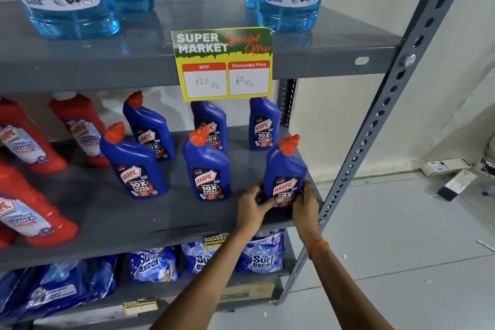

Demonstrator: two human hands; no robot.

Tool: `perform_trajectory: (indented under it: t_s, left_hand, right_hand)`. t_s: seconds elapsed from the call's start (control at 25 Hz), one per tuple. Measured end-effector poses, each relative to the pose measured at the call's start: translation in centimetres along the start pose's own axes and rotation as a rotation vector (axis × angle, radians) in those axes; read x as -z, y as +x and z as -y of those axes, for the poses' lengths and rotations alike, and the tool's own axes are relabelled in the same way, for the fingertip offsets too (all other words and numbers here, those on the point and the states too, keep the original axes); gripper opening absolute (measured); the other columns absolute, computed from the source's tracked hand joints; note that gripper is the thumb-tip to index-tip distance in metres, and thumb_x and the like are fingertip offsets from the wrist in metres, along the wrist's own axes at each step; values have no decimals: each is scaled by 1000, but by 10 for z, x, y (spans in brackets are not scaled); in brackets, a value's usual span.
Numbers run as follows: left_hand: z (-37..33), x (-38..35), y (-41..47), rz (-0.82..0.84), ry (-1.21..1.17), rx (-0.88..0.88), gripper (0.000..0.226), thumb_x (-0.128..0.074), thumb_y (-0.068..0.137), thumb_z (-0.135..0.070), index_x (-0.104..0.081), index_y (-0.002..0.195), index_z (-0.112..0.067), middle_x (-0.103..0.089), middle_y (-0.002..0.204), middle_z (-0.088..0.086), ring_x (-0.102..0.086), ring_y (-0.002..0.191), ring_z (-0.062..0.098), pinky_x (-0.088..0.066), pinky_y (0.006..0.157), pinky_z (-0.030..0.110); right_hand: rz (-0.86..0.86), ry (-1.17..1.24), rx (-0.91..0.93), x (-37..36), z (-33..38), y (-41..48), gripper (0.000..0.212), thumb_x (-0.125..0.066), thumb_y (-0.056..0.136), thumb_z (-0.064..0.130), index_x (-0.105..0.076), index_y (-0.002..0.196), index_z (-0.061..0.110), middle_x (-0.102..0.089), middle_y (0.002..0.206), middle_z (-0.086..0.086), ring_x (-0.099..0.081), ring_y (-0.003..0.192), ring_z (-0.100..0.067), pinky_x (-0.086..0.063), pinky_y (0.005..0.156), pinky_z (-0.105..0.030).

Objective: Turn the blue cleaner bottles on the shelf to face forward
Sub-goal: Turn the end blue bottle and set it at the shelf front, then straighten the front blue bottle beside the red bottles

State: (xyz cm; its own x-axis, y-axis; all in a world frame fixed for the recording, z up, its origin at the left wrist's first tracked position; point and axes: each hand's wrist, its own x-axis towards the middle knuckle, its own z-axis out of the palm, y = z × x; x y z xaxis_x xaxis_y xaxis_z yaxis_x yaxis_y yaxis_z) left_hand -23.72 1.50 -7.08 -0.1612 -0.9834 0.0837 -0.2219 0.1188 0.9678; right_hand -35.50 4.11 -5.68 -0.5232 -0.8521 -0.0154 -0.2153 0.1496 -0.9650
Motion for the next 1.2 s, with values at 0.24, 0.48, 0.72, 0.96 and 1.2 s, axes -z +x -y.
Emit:
perform_trajectory:
  t_s: [0.24,0.48,0.72,0.96,1.2]
  left_hand:
    - [-12,3,-10,6,118,-65,59,-73,76,-14,-47,129,-6,-61,124,6,-56,119,19,-47,94,22]
    - [-63,21,-29,-287,230,-431,72,-61,86,-9,-20,144,-19,-30,152,3,-28,140,10,-21,116,20]
    - [-55,74,-28,-667,266,-318,77,-60,87,-28,-14,145,-9,-21,155,11,-22,143,22,-24,117,44]
    - [-1,145,1,-193,363,81,68,-72,78,-21,-38,134,-4,-50,137,19,-49,125,32,-41,99,40]
    - [6,154,3,-47,291,133,52,-72,78,-15,-50,123,1,-61,125,19,-57,115,30,-43,89,25]
  right_hand:
    - [-62,112,16,0,13,-14,42,-31,92,-2,-38,131,11,-56,126,-16,-57,103,-25,-53,79,-32]
    - [-174,229,581,-17,61,-56,53,-30,92,11,-17,143,18,-15,157,-5,-14,146,-20,-21,119,-48]
    - [62,142,788,-59,78,-65,48,-33,93,5,-25,140,4,-29,152,-13,-23,142,-21,-23,119,-33]
    - [467,73,129,-105,45,-36,48,-31,99,32,-26,142,13,-35,149,-11,-35,136,-26,-31,109,-35]
    - [448,143,30,-106,37,-43,41,-32,98,33,-42,131,11,-51,134,-11,-48,117,-17,-37,94,-27]
